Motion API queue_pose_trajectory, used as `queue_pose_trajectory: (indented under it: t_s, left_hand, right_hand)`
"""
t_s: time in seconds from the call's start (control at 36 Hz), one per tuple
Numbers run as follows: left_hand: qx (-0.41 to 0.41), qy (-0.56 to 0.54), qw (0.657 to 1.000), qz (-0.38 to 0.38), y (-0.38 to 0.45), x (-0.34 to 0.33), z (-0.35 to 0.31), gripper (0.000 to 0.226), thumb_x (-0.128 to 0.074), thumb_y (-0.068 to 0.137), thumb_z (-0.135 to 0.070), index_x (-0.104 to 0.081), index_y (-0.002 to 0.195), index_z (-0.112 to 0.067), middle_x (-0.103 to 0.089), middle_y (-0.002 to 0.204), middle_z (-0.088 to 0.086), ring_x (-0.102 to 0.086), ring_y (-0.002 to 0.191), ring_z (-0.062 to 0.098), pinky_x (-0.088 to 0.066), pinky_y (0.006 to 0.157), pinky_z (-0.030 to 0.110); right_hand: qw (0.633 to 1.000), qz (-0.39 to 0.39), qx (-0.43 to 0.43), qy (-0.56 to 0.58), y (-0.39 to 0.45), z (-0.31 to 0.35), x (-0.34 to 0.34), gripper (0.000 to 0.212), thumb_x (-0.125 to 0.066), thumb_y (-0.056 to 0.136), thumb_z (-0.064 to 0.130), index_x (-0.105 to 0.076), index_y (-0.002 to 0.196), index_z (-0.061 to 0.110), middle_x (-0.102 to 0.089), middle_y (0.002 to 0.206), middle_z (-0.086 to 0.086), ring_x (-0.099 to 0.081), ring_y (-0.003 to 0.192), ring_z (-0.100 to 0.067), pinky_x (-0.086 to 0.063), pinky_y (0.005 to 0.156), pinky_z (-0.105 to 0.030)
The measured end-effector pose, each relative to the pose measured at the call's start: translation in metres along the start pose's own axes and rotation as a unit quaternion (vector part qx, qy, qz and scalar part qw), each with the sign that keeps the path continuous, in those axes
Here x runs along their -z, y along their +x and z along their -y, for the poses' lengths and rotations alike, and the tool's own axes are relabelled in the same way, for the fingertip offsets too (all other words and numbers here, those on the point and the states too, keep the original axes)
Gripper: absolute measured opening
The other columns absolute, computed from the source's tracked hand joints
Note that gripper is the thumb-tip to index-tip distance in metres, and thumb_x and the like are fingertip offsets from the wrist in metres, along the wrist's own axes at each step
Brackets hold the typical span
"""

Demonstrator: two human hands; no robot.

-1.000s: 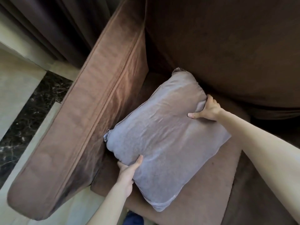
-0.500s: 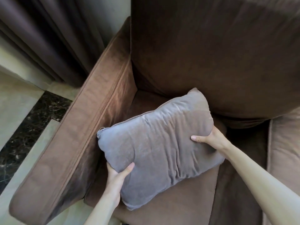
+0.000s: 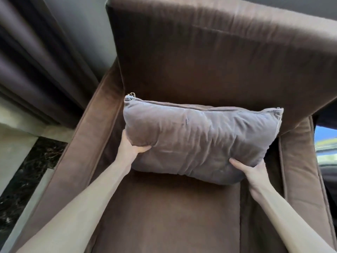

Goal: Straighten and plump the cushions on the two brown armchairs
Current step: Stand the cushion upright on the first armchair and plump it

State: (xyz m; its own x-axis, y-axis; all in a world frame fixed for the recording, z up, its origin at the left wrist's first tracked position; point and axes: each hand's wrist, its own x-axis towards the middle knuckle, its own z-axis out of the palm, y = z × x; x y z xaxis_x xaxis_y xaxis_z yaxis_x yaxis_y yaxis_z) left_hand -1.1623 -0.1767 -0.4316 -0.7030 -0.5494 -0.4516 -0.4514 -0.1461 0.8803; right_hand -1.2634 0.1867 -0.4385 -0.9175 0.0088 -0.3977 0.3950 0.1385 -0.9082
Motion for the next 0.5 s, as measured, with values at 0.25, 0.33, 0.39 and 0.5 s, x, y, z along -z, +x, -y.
queue_pose_trajectory:
  t_s: [0.25,0.33,0.39,0.5]
  left_hand:
    - [0.043,0.077,0.996,0.027,0.05,-0.027,-0.011,0.088,-0.086,0.069,-0.001,-0.034,0.131,-0.033,-0.054,0.116,-0.013,-0.049,0.117,0.019,-0.045,0.107,0.05]
    - [0.022,0.061,0.998,0.023,0.057,-0.025,-0.013,0.077,-0.084,0.067,0.005,-0.043,0.114,-0.04,-0.059,0.113,-0.016,-0.054,0.119,0.021,-0.047,0.105,0.049]
    - [0.0,0.053,0.998,0.019,0.06,-0.024,-0.014,0.075,-0.085,0.065,0.007,-0.048,0.103,-0.046,-0.063,0.115,-0.014,-0.059,0.117,0.02,-0.049,0.104,0.049]
    - [-0.012,0.036,0.999,0.008,0.062,-0.021,-0.012,0.082,-0.085,0.064,0.009,-0.05,0.114,-0.046,-0.063,0.122,-0.009,-0.063,0.109,0.013,-0.049,0.105,0.047]
  right_hand:
    - [0.996,-0.024,-0.08,0.04,0.036,-0.03,0.001,0.114,-0.103,0.027,0.044,-0.056,0.131,0.037,-0.072,0.126,0.012,-0.067,0.119,-0.017,-0.048,0.111,-0.05]
    - [0.996,-0.018,-0.075,0.036,0.042,-0.02,0.001,0.093,-0.101,0.035,0.031,-0.061,0.118,0.044,-0.074,0.121,0.011,-0.069,0.115,-0.02,-0.05,0.106,-0.057]
    - [0.997,-0.014,-0.058,0.038,0.042,-0.013,0.001,0.089,-0.1,0.038,0.026,-0.061,0.115,0.047,-0.074,0.121,0.011,-0.069,0.115,-0.02,-0.051,0.103,-0.058]
    - [0.997,-0.016,-0.047,0.06,0.036,-0.019,0.001,0.087,-0.099,0.041,0.022,-0.06,0.116,0.045,-0.072,0.123,0.011,-0.068,0.118,-0.021,-0.05,0.104,-0.059]
